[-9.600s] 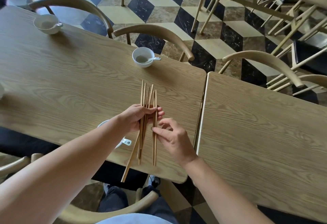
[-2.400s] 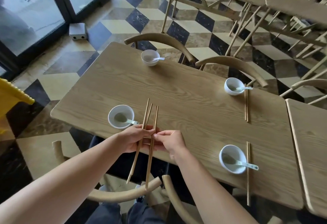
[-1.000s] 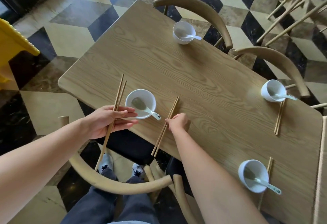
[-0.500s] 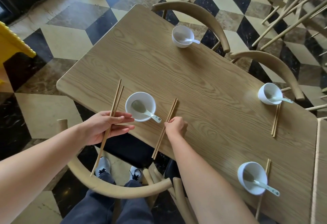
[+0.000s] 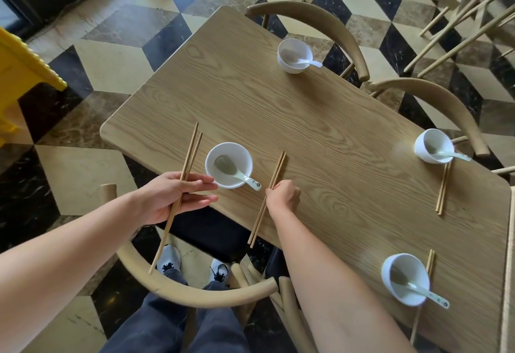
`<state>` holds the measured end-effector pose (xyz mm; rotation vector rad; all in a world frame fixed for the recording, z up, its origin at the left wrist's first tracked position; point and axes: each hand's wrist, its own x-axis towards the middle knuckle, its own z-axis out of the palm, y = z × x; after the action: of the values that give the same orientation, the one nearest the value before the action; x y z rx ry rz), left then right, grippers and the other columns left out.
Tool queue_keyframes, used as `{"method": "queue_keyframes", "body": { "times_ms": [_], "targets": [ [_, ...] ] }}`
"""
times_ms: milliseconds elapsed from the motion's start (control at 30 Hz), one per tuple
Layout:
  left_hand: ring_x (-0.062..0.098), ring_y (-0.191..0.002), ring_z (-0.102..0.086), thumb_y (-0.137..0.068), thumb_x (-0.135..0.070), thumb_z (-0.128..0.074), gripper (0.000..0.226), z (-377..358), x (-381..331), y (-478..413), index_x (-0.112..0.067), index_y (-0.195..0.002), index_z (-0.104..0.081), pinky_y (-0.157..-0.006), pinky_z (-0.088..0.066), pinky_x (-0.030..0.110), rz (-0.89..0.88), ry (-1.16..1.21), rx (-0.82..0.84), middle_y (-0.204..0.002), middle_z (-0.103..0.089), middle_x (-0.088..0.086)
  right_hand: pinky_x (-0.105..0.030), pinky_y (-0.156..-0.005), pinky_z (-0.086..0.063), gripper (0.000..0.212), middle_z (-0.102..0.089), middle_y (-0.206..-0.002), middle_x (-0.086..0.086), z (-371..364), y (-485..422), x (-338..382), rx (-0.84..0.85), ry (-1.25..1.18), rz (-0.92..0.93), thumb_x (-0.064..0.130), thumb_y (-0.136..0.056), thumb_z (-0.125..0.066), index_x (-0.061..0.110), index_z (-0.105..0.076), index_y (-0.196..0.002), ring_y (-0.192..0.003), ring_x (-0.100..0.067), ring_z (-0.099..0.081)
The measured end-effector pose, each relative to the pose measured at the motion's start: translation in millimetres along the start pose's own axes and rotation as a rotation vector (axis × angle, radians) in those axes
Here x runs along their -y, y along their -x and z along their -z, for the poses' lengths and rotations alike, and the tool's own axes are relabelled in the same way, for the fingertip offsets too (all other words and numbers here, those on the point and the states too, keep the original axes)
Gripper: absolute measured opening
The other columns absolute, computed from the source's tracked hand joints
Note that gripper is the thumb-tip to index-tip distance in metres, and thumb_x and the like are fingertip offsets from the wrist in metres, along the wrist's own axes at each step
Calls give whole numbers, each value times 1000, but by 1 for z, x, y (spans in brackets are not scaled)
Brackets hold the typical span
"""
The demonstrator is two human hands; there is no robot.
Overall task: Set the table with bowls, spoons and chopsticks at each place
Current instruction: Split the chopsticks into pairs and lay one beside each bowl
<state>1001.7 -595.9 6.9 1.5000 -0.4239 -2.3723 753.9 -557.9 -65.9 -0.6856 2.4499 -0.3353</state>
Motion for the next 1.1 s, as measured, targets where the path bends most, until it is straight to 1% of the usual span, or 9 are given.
{"method": "queue_keyframes", "body": {
  "times_ms": [167, 233, 333, 433, 533, 600, 767, 900, 1100],
  "targets": [
    [33, -97, -74, -98, -3, -53, 24, -1, 0, 0, 0, -117, -67, -65, -63, 34, -2, -45, -21, -115, -74, 17, -42, -80, -60, 14, -70, -97, -16, 6, 1, -1, 8, -51, -33, 17, -84, -72, 2, -70, -85, -90, -35, -69],
    [25, -79, -76, -99, -9, -55, 22, -5, -1, 1, -3, -115, -69, -54, -59, 29, -9, -111, -46, -111, -75, 15, -43, -79, -61, 13, -71, -91, -14, 18, 5, -1, 13, -135, -68, 19, -84, -68, 7, -67, -78, -88, -33, -70],
    [14, -54, -61, -99, -21, -58, 22, -22, -1, 3, -6, -111, -70, -39, -42, 22, -44, -188, -93, -98, -77, 11, -38, -72, -62, 11, -73, -77, -8, 42, 28, -2, 59, -353, -50, 18, -83, -62, 13, -67, -74, -72, -24, -75],
    [12, -49, -54, -102, -23, -53, 24, -51, -4, 8, -6, -106, -69, -37, -34, 20, -108, -162, -59, -81, -75, 8, -34, -64, -62, 14, -71, -74, -9, 63, 75, -1, 431, -628, 28, 19, -89, -67, 7, -71, -80, -57, -18, -71],
    [13, -50, -59, -104, -22, -47, 27, -87, -4, 15, -7, -98, -69, -39, -41, 19, -189, -125, -5, -76, -74, 6, -36, -70, -62, 27, -74, -84, -12, 81, 122, 3, 907, -684, 80, 30, -91, -70, 4, -72, -94, -72, -26, -73],
    [13, -54, -61, -104, -21, -47, 26, -110, -4, 20, -7, -96, -68, -43, -46, 20, -247, -115, 22, -74, -74, 5, -37, -75, -62, 23, -74, -87, -13, 92, 139, 4, 1011, -721, 113, 26, -91, -70, 4, -72, -96, -78, -28, -72],
    [15, -66, -63, -102, -29, -52, 26, -144, -8, 28, -11, -102, -70, -60, -46, 29, -270, -207, 143, -89, -74, 4, -38, -75, -62, 8, -71, -82, -13, 117, 149, 3, 920, -830, 146, 7, -92, -66, -1, -70, -93, -74, -25, -70],
    [17, -67, -63, -97, -44, -57, 38, -152, -18, 31, -10, -106, -72, -59, -46, 29, -301, -302, 153, -90, -76, 2, -33, -66, -60, 5, -74, -80, -12, 132, 146, 4, 829, -871, 114, 5, -88, -71, 2, -74, -90, -72, -23, -72],
    [20, -77, -72, -99, -32, -54, 32, -132, -28, 35, -5, -109, -70, -65, -58, 31, -303, -285, 296, -103, -77, 9, -34, -65, -61, 4, -74, -82, -14, 128, 154, 10, 804, -857, 110, 6, -88, -71, 4, -73, -90, -72, -22, -73]
  ]
}}
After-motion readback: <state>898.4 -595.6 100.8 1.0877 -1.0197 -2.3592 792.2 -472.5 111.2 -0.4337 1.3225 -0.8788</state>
